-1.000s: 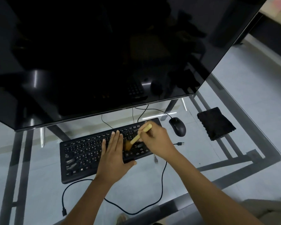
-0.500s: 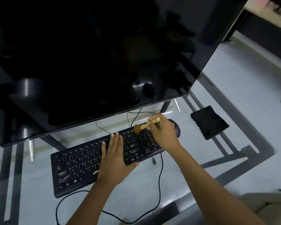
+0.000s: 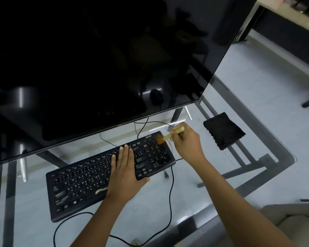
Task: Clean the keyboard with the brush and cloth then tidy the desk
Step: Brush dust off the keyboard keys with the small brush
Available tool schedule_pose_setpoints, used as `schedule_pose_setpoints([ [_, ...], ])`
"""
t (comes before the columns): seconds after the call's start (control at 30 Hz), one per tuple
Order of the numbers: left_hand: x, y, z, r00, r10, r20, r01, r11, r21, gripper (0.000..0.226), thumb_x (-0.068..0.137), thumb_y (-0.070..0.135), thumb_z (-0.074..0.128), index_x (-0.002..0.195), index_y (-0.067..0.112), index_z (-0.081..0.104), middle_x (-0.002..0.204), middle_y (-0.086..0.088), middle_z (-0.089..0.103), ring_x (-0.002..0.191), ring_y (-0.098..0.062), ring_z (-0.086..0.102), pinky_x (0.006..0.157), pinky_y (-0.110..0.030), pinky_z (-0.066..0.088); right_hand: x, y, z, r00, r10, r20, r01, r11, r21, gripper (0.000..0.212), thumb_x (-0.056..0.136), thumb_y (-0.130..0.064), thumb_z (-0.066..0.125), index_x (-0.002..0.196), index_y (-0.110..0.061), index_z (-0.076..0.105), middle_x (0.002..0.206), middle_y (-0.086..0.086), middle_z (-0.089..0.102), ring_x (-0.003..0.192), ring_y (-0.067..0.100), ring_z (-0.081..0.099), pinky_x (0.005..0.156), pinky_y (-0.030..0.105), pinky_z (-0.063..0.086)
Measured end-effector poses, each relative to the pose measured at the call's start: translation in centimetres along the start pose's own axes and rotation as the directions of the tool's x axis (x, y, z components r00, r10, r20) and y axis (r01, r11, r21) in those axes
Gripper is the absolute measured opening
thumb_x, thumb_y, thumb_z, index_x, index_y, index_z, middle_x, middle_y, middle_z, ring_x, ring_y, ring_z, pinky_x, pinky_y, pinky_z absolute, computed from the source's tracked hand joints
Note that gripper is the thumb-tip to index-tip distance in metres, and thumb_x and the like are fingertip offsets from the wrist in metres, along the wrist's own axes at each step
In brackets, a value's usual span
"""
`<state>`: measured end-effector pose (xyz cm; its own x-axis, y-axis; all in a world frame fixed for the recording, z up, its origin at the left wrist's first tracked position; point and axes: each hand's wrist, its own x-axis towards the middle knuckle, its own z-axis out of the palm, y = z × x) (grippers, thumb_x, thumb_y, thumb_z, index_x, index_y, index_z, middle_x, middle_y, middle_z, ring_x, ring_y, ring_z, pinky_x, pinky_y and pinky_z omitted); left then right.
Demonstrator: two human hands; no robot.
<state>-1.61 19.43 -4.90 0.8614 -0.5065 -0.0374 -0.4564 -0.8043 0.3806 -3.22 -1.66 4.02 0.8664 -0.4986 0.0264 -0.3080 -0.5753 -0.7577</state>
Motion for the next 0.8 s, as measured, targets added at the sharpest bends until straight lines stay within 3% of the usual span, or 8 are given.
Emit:
schedule_pose_setpoints([
  [0.1, 0.1, -0.1, 0.1, 1.000, -0.005, -0.002, 0.005, 1.000, 0.007, 0.113, 0.073, 0.070, 0.060, 0.151, 0.007, 0.008, 0.160, -0.008, -0.002, 0.145, -0.016, -0.014, 0.118, -0.041, -0.011, -0.4, 0.3, 0.0, 0.980, 0.023, 0.199, -0.012, 0.998, -0.057, 0.005, 0.093, -0.018, 0.058, 0.088, -0.019, 0.058, 0.075, -0.001, 0.067, 0.066, 0.010, 0.065, 0.064, 0.021, 0.051],
  [0.23, 0.0, -0.2, 0.2, 1.000, -0.006, 0.005, 0.006, 1.000, 0.006, 0.114, 0.072, 0.070, 0.062, 0.151, 0.006, 0.009, 0.160, -0.008, 0.000, 0.146, -0.017, -0.012, 0.118, -0.041, -0.010, -0.2, 0.9, -0.3, 0.998, -0.051, -0.042, 0.048, 0.997, -0.067, 0.004, 0.092, -0.015, 0.058, 0.089, -0.014, 0.060, 0.074, -0.002, 0.061, 0.060, 0.006, 0.055, 0.053, 0.012, 0.041],
  [0.33, 0.1, -0.2, 0.2, 1.000, -0.004, 0.001, 0.004, 1.000, 0.007, 0.114, 0.072, 0.070, 0.062, 0.151, 0.007, 0.008, 0.160, -0.007, -0.001, 0.146, -0.017, -0.013, 0.118, -0.041, -0.010, -0.2, 0.7, -0.7, 0.992, 0.032, 0.125, -0.043, 0.995, 0.085, 0.007, 0.092, -0.016, 0.057, 0.087, -0.018, 0.060, 0.075, 0.004, 0.071, 0.069, 0.014, 0.068, 0.060, 0.021, 0.052],
  [0.4, 0.1, -0.2, 0.2, 1.000, -0.009, 0.006, 0.009, 1.000, 0.009, 0.115, 0.072, 0.069, 0.061, 0.151, 0.007, 0.007, 0.160, -0.007, -0.003, 0.145, -0.016, -0.014, 0.118, -0.041, -0.009, -0.6, 1.1, -0.5, 0.982, 0.015, 0.190, -0.010, 1.000, -0.029, 0.007, 0.093, -0.015, 0.056, 0.087, -0.015, 0.060, 0.074, 0.003, 0.068, 0.062, 0.011, 0.064, 0.056, 0.011, 0.045],
  [0.5, 0.0, -0.1, 0.2, 1.000, -0.010, 0.009, 0.010, 1.000, 0.013, 0.115, 0.072, 0.071, 0.060, 0.151, 0.007, 0.005, 0.160, -0.007, -0.004, 0.145, -0.016, -0.014, 0.119, -0.042, -0.009, -0.6, 1.7, -0.8, 0.998, -0.061, 0.001, 0.061, 0.993, -0.103, 0.007, 0.093, -0.016, 0.058, 0.089, -0.011, 0.061, 0.073, -0.001, 0.061, 0.056, 0.005, 0.052, 0.054, 0.007, 0.040],
  [0.6, 0.0, -0.3, 0.2, 1.000, -0.012, 0.011, 0.011, 1.000, 0.015, 0.115, 0.072, 0.071, 0.060, 0.151, 0.007, 0.006, 0.160, -0.007, -0.003, 0.146, -0.017, -0.013, 0.119, -0.042, -0.007, -0.4, 1.4, -1.1, 0.992, -0.034, 0.121, 0.038, 0.999, -0.031, 0.007, 0.092, -0.015, 0.057, 0.087, -0.012, 0.061, 0.072, 0.000, 0.063, 0.052, 0.005, 0.051, 0.049, 0.009, 0.039],
  [0.67, 0.0, -0.5, 0.3, 1.000, -0.014, 0.010, 0.014, 1.000, 0.012, 0.116, 0.072, 0.071, 0.061, 0.151, 0.006, 0.007, 0.160, -0.007, -0.002, 0.146, -0.017, -0.011, 0.119, -0.042, -0.006, -0.6, 1.3, -0.9, 0.982, -0.048, 0.180, 0.073, 0.988, -0.136, 0.007, 0.092, -0.014, 0.056, 0.087, -0.012, 0.060, 0.071, -0.002, 0.060, 0.053, 0.005, 0.051, 0.049, 0.008, 0.038],
  [0.8, 0.1, -0.3, 0.3, 1.000, -0.007, 0.010, 0.007, 1.000, 0.015, 0.116, 0.071, 0.072, 0.061, 0.151, 0.007, 0.008, 0.160, -0.007, -0.001, 0.146, -0.016, -0.011, 0.119, -0.040, -0.008, -0.2, 1.3, -1.7, 0.996, -0.093, -0.011, 0.092, 0.991, -0.098, 0.006, 0.091, -0.014, 0.057, 0.088, -0.011, 0.061, 0.075, -0.001, 0.063, 0.058, 0.005, 0.052, 0.055, 0.009, 0.038],
])
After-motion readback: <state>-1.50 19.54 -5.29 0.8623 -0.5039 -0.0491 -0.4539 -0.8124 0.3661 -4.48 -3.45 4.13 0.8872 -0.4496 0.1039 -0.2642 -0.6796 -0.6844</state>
